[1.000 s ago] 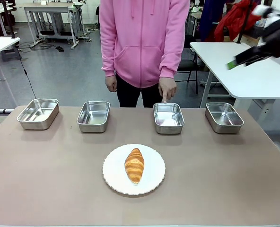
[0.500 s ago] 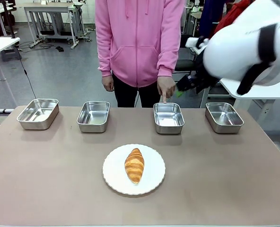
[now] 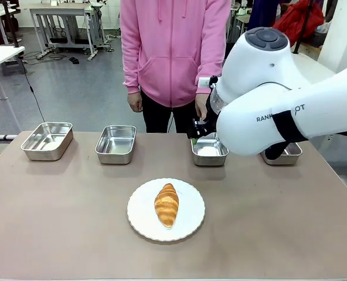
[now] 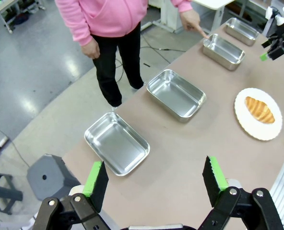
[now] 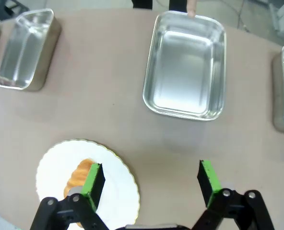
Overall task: Place the bread in the container.
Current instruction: Place the Butter Roll into the Airtight Container indicated by the human.
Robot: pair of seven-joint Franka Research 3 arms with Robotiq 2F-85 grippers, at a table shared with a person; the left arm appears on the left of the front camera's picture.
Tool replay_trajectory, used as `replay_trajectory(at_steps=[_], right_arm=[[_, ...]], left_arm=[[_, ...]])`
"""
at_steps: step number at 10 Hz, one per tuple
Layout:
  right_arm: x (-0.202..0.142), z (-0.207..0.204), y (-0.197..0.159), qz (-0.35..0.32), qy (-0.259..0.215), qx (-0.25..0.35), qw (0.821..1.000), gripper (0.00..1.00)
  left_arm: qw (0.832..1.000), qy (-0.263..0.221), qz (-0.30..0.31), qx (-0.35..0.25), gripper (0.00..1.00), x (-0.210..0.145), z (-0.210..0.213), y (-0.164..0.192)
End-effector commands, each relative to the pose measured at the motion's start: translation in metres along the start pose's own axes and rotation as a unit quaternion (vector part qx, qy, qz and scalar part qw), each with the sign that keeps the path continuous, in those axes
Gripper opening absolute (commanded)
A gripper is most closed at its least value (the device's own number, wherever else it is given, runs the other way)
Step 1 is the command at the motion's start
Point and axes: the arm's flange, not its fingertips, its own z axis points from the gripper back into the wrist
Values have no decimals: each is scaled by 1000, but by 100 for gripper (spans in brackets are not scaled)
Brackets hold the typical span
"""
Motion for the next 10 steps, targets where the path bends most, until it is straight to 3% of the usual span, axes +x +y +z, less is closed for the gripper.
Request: replay_trajectory(at_steps=[1,5,8,10], right_arm=[[0,1,-2,22,-5,-5,1000,100],[0,0,-1,7,0,-1,1000,100],[-23,-19,45,-56,20,41,997,100],[-41,-36,65,-91,55,37,994,100]], left_arm=[[1000,-6,-3,-3,100,0,1,-1],[1000,-6,-3,-3,100,0,1,-1],[1000,-6,-3,-3,100,0,1,-1],[1000,-6,-3,-3,100,0,1,-1]])
